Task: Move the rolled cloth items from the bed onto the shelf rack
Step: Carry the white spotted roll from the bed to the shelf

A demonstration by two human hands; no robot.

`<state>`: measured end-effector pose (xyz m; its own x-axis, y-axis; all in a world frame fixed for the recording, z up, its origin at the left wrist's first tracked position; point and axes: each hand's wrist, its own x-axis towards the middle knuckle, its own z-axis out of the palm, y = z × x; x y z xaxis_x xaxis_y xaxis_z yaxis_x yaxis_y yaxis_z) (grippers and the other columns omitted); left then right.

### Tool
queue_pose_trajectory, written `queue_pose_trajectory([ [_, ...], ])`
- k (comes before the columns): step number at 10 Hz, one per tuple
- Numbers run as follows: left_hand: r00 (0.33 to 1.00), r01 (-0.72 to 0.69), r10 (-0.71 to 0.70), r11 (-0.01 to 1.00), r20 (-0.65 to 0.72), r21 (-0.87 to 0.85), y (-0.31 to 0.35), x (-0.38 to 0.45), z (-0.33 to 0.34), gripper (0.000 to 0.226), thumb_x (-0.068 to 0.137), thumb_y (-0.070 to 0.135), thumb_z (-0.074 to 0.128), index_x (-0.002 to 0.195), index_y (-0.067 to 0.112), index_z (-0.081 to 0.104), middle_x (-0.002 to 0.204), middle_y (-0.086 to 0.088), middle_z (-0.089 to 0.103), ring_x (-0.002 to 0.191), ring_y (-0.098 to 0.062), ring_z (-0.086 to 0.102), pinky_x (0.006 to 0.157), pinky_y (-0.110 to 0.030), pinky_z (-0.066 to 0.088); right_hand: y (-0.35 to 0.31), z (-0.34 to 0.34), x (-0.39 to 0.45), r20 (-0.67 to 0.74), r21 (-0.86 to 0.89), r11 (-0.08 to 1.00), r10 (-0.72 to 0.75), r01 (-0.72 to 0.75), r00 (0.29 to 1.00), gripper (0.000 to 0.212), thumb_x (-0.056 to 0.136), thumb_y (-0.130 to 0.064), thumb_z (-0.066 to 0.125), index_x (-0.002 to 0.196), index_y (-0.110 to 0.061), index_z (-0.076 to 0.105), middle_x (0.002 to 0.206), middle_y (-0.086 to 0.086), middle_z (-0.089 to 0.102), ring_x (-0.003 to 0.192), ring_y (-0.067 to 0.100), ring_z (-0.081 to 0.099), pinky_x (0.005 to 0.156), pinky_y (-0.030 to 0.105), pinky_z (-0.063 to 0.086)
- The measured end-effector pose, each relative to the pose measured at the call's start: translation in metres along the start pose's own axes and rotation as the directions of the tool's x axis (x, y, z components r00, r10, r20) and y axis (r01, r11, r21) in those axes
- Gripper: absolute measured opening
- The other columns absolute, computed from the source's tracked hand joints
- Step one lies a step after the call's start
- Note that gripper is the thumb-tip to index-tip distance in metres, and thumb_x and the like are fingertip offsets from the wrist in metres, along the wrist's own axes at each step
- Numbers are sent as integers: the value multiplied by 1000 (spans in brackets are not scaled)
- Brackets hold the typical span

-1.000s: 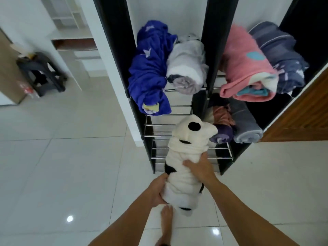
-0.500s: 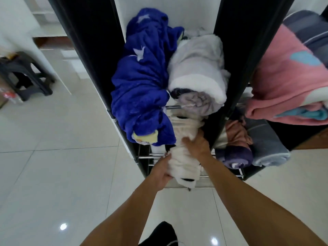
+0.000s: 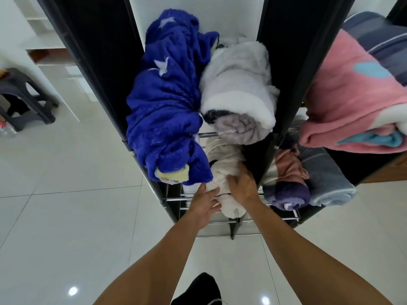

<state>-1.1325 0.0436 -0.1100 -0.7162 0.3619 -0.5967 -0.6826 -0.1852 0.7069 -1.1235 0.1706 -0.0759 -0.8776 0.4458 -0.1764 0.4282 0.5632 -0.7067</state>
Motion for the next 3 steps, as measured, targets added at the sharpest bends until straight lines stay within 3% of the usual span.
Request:
queue_pose_trajectory([
  [1,1000,15,-15,999,5,32,0,-9,1,64,92,5,56,146,32,36,137,-6,58,109,-23,62,84,-37,52,2,-7,-12,30,-9,1000,-19,20,999,56,91,-8,51,144,-2,34,143,24,44,132,37,41,108,33,30],
  [2,1000,14,-14,994,-7,110,3,-28,4,64,94,8,54,144,42,32,137,1,56,116,-21,58,92,-39,50,4,-17,-26,16,51,999,-16,15,1000,57,88,-3,51,143,-2,37,141,23,46,130,37,43,109,34,30],
  [3,992,18,8,979,-126,204,7,-61,20,69,93,18,59,148,42,24,139,0,50,120,-23,54,95,-40,49,6,-37,-55,47,140,988,61,-67,997,48,88,-5,54,136,-5,47,127,19,58,118,33,54,100,32,39],
])
